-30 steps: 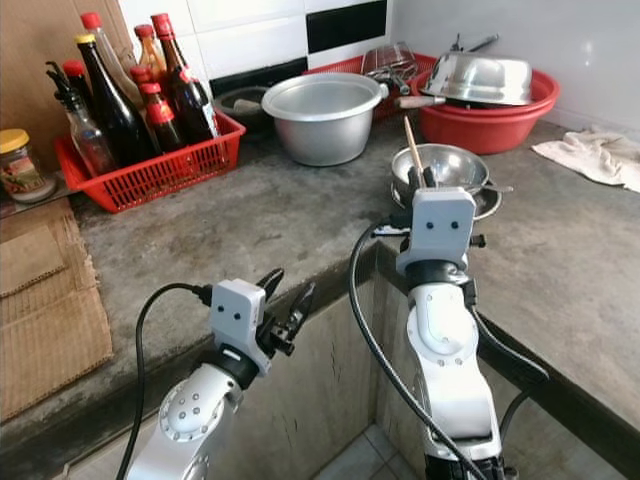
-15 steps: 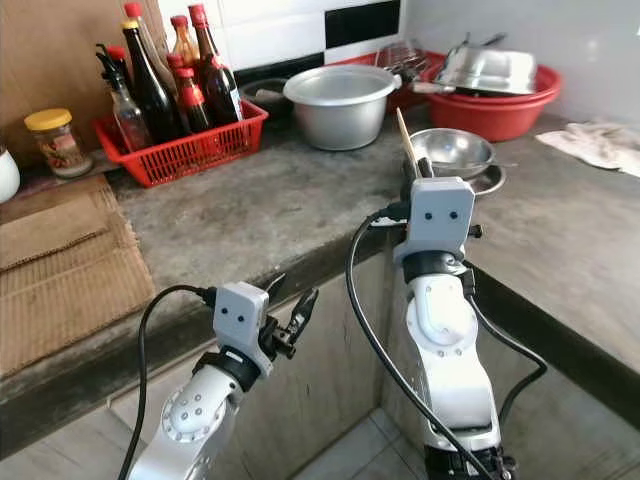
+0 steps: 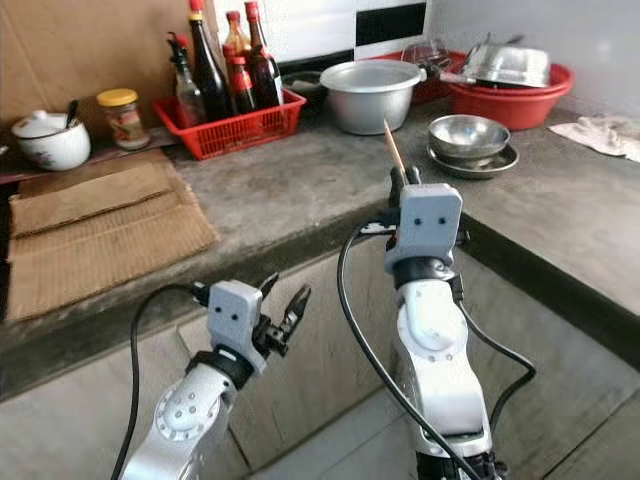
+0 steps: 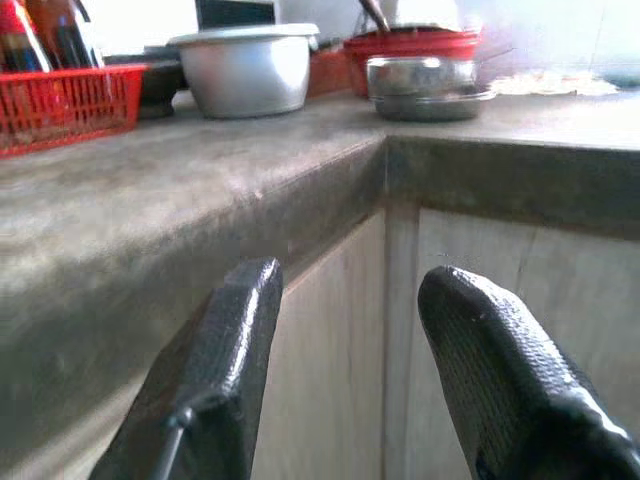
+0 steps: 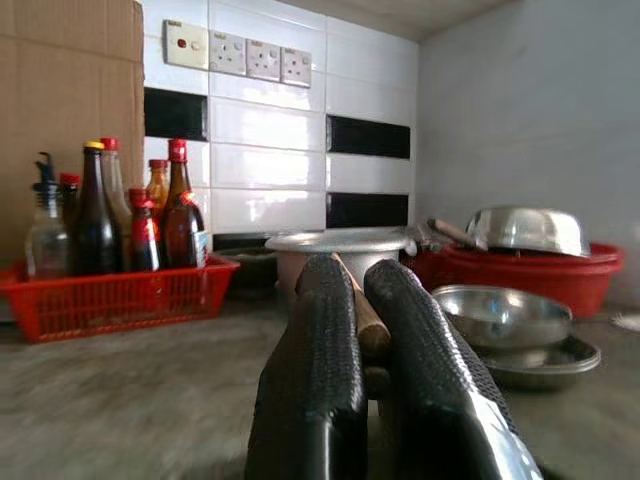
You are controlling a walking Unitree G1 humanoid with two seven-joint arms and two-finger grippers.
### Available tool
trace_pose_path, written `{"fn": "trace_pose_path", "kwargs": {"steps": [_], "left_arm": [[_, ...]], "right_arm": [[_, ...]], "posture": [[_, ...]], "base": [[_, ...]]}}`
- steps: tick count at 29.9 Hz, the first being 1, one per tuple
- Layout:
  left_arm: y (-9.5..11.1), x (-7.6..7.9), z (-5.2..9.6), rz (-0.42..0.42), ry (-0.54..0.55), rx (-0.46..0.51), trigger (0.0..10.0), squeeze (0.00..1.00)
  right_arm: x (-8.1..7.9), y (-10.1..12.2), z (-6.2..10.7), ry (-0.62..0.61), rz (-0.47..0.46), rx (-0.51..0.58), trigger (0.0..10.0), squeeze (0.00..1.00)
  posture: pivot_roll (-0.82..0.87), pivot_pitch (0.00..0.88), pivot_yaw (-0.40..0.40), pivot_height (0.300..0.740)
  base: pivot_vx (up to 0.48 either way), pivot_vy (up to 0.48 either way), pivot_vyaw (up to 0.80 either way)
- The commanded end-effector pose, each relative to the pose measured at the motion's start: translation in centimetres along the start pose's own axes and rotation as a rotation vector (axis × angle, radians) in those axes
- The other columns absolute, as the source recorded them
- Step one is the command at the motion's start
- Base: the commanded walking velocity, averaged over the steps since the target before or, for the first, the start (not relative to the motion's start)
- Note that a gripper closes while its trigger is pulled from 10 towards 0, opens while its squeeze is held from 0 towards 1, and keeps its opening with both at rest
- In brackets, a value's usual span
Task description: Kitchen organization
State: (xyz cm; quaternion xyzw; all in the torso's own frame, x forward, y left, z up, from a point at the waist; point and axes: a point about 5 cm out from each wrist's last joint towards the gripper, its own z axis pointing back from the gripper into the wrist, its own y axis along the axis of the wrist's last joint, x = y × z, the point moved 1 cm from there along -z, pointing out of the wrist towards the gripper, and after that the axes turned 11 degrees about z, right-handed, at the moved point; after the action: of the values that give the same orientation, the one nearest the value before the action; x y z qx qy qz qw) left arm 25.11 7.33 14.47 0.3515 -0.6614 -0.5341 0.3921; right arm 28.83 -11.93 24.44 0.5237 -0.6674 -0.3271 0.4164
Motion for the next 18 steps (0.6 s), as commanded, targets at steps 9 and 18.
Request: {"fn": "trace_pose_path", "kwargs": {"steps": [9, 18], "left_arm": [[0.3, 0.5, -0.4, 0.008, -0.012, 0.010, 10.0, 0.00], [0.7, 0.5, -0.4, -0.010, -0.008, 0.025, 10.0, 0.00]], "right_arm": [[0.5, -0.3, 0.3, -0.021, 0.015, -0.026, 10.0, 0.00], [0.7, -1.2, 1.4, 0.005, 0.048, -0.063, 10.0, 0.00]], "posture": [[0.08, 0.027, 0.037, 0.740], [0.08, 0.029, 0.038, 0.740]], "base": [[0.000, 0.000, -0.27], [0.000, 0.000, -0.80]]}}
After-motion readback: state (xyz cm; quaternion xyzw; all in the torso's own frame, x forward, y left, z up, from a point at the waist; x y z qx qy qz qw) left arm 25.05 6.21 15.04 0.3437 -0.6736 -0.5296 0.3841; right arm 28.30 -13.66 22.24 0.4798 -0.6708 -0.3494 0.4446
